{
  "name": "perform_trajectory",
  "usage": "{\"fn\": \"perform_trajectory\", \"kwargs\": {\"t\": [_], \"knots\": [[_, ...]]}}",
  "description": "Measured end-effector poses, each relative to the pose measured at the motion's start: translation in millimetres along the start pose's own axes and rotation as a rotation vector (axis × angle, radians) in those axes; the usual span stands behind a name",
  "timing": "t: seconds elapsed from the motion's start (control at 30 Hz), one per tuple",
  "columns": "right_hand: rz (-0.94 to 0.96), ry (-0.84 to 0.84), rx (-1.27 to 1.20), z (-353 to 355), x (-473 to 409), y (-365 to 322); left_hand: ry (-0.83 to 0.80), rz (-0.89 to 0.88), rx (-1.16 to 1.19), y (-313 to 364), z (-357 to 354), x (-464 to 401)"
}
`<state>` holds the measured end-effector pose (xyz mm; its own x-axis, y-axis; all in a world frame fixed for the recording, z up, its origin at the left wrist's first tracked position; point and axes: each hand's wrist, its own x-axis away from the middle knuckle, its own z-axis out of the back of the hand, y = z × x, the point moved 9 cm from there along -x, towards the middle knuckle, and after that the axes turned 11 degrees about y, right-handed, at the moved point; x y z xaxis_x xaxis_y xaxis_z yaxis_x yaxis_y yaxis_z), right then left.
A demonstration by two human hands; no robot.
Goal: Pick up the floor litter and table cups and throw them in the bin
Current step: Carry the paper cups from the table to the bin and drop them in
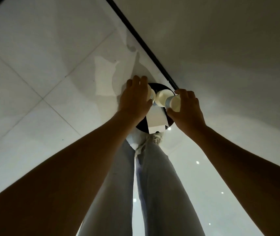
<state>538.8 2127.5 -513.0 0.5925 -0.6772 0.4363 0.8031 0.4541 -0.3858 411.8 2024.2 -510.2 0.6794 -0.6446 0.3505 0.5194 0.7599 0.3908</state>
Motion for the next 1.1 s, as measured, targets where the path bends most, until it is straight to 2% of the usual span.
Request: {"fn": "perform_trajectory", "kwargs": {"t": [0.23, 0.47, 0.57, 0.8, 1.1], "knots": [[0.023, -0.005, 0.007, -73.8, -48.2, 38.4, -0.067, -0.116, -0.082, -8.7, -82.8, -31.6], [0.093, -0.126, 0.036, -125.1, -50.6, 54.0, -0.239, -0.089, -0.046, -27.6, -135.9, -33.0], [0.112, -0.096, 0.063, -129.3, -50.9, 52.5, -0.239, -0.130, -0.089, -28.8, -141.1, -32.4], [0.137, 0.023, 0.033, -127.0, -53.1, 44.5, -0.206, -0.094, -0.059, -35.5, -138.9, -25.9], [0.154, 0.073, 0.062, -136.6, -46.9, 44.0, -0.139, -0.088, -0.076, -40.4, -143.6, -10.9]]}}
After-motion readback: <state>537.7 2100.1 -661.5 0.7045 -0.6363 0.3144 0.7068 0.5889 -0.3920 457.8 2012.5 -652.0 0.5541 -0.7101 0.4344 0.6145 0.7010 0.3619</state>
